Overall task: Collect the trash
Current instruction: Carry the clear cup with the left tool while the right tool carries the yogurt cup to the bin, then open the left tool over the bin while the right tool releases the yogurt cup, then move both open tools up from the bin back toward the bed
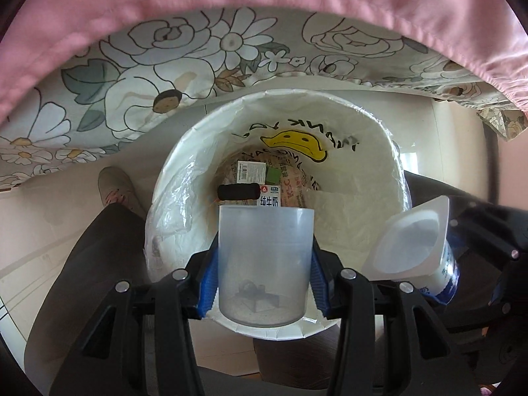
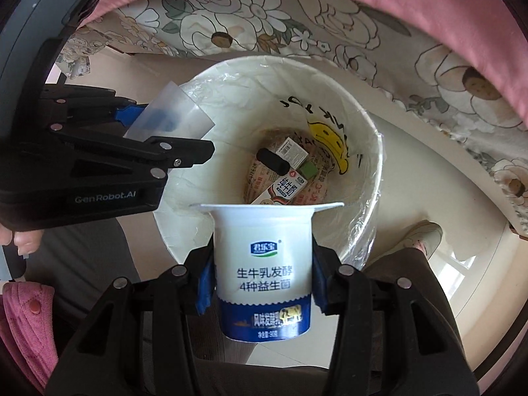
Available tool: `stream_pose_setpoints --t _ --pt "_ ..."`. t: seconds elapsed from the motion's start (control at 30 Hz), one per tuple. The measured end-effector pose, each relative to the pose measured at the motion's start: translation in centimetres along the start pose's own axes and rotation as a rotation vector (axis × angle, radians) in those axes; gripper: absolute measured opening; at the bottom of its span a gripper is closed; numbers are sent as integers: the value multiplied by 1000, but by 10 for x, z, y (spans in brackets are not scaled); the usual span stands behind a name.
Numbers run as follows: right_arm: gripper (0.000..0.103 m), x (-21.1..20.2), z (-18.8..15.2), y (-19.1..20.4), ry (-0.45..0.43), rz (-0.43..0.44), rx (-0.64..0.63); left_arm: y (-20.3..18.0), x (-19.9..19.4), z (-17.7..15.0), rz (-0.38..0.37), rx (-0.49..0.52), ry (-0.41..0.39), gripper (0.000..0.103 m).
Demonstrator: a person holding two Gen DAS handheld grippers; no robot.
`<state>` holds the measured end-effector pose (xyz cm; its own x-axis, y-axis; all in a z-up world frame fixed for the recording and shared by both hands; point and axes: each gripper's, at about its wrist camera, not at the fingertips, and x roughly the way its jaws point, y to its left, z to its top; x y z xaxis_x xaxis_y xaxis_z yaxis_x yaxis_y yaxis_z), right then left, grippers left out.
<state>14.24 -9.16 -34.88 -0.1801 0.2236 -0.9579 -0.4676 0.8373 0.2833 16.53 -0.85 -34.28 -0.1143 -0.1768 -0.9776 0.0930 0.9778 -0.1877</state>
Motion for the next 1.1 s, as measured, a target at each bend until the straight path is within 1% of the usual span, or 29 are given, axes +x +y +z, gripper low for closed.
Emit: stream_pose_setpoints --t 0.17,0.23,0.4,0.53,0.57,0.6,0.63,0.7,0.9,1.1 --pt "48 22 9 -4 31 8 25 4 21 9 -25 -38 43 49" --pt "48 32 13 -6 46 21 43 6 29 13 -25 -51 54 49" --pt "48 56 20 -17 86 62 108 13 45 19 -52 -97 93 50" --pt "49 66 22 -19 101 48 115 18 55 21 -65 -115 118 50" --pt "49 68 22 -19 112 54 120 19 59 21 -64 -116 127 51" --pt "51 71 22 -20 121 58 125 20 61 21 -59 -120 133 58" --pt "55 73 23 -19 125 56 126 20 62 22 -53 -125 135 66" --pt "56 75 23 -19 124 43 118 20 62 22 -57 -129 133 66" --pt "56 75 21 -18 127 29 113 20 61 22 -53 -123 132 66" --pt "56 66 15 -16 119 21 109 18 52 19 -47 -111 126 66"
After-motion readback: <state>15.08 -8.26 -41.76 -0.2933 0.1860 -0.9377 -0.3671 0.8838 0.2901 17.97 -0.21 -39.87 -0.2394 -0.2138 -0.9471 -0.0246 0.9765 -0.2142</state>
